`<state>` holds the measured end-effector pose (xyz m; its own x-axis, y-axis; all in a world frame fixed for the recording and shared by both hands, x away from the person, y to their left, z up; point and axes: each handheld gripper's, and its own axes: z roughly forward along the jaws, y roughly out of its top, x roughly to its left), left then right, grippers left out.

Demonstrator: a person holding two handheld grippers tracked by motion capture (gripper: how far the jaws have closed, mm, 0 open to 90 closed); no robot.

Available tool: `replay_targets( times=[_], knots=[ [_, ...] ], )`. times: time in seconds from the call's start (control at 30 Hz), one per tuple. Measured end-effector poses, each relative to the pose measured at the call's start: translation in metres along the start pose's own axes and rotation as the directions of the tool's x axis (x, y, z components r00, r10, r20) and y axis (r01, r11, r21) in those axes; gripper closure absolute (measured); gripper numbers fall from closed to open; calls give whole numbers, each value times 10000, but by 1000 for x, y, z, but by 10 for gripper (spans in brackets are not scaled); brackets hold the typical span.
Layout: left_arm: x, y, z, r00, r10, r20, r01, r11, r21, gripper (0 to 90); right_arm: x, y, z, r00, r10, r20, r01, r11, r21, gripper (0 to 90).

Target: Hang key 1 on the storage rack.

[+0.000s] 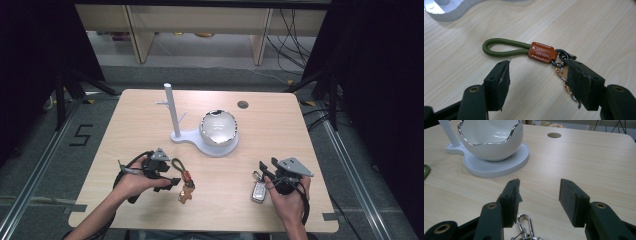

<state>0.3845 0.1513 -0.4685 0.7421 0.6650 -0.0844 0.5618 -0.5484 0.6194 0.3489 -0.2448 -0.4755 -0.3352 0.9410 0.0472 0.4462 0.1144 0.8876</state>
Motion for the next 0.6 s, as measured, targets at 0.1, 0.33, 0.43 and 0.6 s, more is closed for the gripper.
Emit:
replay_targets(
  times=[0.1,0.33,0.43,0.6],
  knots=[
    [-1,4,4,10000,43,25,-44,9998,186,342,-2,0,0,10000,52,50,-51,9999,-113,513],
    [-3,10,11,10000,45,-63,-42,9992,390,328,-1,1,-3,9998,125,127,-125,9999,-9,513],
    [-4,11,13,10000,42,17,-42,9990,444,328,-1,1,-2,10000,8,97,-7,10000,-35,513],
    [-7,13,16,10000,-56,22,55,9989,463,328,0,1,0,10000,5,22,-5,10000,-52,512]
  ],
)
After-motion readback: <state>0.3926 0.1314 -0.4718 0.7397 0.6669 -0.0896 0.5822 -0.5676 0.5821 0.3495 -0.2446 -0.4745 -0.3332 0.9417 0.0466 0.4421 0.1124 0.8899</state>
